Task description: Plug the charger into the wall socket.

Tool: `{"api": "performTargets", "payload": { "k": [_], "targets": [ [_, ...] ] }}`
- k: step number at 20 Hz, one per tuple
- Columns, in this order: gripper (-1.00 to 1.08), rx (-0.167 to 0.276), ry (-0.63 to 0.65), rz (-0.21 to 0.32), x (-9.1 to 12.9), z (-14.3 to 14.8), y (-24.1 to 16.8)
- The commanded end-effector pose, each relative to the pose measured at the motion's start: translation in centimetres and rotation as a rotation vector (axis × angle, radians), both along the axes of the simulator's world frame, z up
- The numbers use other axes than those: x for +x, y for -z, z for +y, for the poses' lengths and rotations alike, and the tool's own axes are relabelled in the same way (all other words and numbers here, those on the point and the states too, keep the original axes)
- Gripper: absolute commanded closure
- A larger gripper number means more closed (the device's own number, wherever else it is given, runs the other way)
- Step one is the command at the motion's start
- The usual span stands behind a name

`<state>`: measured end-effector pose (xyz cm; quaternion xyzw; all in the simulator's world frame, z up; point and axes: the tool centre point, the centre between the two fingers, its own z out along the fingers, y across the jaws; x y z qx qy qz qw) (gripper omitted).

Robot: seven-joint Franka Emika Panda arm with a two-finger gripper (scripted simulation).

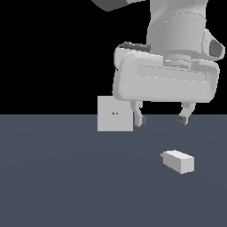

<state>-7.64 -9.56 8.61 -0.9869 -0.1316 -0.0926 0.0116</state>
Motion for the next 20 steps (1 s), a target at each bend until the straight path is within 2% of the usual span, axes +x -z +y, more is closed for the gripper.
{"api": "performTargets", "payload": {
  "k": [1, 10, 20],
  "targets": [
    [-0.92, 0.002, -0.017, -0.01, -0.4, -0.7, 0.7],
    [-0.92, 0.009, -0.052, -0.028, -1.1, -2.2, 2.2],
    [-0.92, 0.01, -0.055, -0.029, -1.2, -2.4, 2.8]
  ]
}}
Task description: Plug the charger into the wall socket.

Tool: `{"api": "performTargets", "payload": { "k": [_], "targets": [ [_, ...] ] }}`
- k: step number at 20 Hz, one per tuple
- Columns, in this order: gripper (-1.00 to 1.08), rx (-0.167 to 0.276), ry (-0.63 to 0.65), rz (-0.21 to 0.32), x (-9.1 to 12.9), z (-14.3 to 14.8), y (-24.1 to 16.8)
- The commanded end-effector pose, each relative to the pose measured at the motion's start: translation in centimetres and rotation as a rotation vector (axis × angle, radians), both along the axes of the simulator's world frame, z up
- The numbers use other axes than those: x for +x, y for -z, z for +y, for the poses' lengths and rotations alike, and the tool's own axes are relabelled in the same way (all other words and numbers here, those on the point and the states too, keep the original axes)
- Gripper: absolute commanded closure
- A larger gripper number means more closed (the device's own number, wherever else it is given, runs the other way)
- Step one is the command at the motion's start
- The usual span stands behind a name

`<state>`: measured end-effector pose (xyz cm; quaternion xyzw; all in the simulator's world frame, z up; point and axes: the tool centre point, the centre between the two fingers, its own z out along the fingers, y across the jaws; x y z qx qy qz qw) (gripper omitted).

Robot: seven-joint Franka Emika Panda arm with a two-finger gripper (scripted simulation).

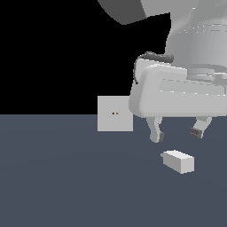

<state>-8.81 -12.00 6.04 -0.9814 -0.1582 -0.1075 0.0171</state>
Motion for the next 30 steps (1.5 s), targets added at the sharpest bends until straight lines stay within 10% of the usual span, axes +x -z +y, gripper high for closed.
{"api": "performTargets", "payload": {
  "k": [1, 16, 17, 30],
  "targets": [
    [-0.92, 0.0, 0.0, 0.001, 0.0, 0.0, 0.5],
    [-0.92, 0.0, -0.002, 0.0, -0.1, 0.0, 4.9],
    [1.08, 0.0, -0.002, 0.0, -0.1, 0.0, 4.9],
    [1.08, 0.0, 0.002, 0.0, 0.0, 0.2, 4.7]
  ]
}}
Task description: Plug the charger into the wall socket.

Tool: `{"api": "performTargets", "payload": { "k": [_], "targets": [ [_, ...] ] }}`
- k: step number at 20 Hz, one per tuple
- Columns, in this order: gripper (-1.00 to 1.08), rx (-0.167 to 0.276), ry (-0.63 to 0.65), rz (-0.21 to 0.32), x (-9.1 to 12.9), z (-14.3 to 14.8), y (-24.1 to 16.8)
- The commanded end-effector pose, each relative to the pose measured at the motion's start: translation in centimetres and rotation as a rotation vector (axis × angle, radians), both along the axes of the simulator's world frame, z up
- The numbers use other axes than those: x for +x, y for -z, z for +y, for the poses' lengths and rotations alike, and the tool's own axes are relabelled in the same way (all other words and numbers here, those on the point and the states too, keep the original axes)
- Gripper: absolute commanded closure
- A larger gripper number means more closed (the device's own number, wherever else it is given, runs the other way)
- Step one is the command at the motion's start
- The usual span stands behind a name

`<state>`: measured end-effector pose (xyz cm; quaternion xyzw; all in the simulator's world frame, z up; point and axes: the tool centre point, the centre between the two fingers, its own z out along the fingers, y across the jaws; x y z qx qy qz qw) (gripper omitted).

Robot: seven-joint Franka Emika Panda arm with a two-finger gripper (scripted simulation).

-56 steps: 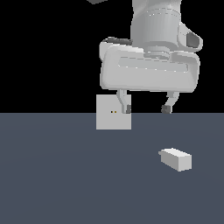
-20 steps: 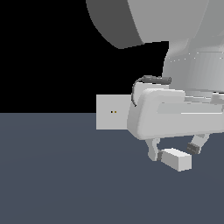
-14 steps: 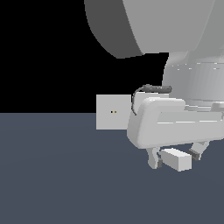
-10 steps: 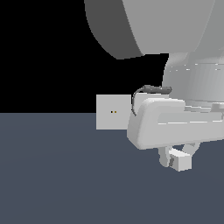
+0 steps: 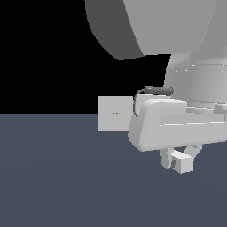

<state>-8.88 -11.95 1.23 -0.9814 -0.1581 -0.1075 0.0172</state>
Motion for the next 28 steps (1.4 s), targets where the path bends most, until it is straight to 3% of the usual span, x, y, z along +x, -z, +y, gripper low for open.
{"api": "performTargets", "payload": {
  "k": [1, 9, 28],
  "targets": [
    [1.08, 0.0, 0.005, -0.001, 0.0, 0.2, -0.1],
    [1.08, 0.001, 0.064, -0.002, 0.3, 2.1, -1.5],
    [1.08, 0.003, 0.307, -0.003, 2.6, 9.7, -7.0]
  ]
}}
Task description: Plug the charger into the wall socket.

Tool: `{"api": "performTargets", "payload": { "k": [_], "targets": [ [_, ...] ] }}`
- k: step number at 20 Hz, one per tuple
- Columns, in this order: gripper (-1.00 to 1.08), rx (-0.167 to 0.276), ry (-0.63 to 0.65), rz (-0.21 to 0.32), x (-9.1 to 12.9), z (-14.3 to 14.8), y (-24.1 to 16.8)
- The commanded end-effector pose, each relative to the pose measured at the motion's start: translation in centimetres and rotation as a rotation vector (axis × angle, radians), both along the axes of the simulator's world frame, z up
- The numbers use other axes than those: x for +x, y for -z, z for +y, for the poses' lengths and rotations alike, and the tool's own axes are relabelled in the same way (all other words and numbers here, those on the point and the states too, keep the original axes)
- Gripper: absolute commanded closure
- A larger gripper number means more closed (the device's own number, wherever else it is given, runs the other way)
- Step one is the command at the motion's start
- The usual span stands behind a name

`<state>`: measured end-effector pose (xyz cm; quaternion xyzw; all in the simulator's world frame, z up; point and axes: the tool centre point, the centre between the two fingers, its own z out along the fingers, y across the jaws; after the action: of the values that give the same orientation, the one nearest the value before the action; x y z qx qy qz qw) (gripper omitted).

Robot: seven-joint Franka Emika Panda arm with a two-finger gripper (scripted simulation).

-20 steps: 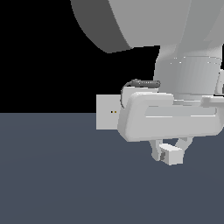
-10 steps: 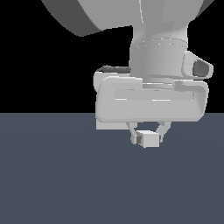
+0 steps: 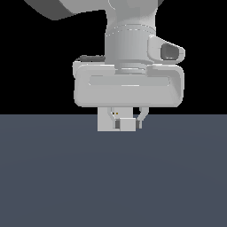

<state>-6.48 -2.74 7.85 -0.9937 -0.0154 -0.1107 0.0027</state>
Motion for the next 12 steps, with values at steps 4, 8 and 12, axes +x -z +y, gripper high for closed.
{"api": "performTargets", "payload": {
  "k": [4, 8, 12],
  "targets": [
    [1.08, -0.001, 0.054, 0.001, 0.7, 1.5, -1.2],
    [1.08, -0.002, 0.079, 0.002, 1.1, 2.2, -1.7],
    [1.08, -0.002, 0.094, 0.003, 1.4, 2.6, -2.1]
  ]
}}
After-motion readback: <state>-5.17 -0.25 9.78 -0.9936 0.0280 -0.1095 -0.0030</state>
